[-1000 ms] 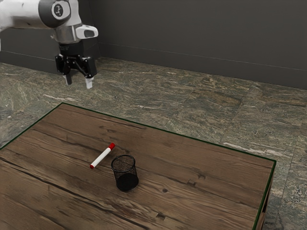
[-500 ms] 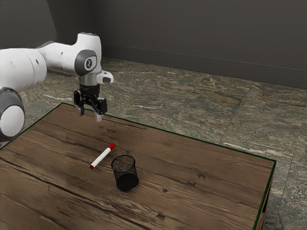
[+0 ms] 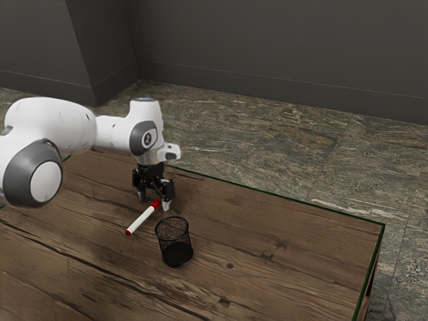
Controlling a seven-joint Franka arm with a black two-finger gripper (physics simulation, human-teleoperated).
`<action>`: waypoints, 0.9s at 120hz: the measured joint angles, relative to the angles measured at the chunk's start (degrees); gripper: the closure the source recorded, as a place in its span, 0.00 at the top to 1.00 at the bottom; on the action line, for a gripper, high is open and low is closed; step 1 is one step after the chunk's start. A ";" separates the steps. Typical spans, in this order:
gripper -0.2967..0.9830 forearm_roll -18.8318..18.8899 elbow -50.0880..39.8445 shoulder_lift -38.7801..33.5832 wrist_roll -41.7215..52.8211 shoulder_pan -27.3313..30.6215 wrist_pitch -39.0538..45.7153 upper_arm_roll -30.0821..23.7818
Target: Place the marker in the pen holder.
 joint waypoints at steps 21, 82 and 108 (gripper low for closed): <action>0.70 -0.07 -1.04 -1.34 1.18 -0.29 1.99 -0.01; 0.45 1.35 -6.13 -4.37 2.74 -2.34 4.87 1.63; 0.24 2.09 -6.70 -4.94 2.82 -2.62 5.28 2.09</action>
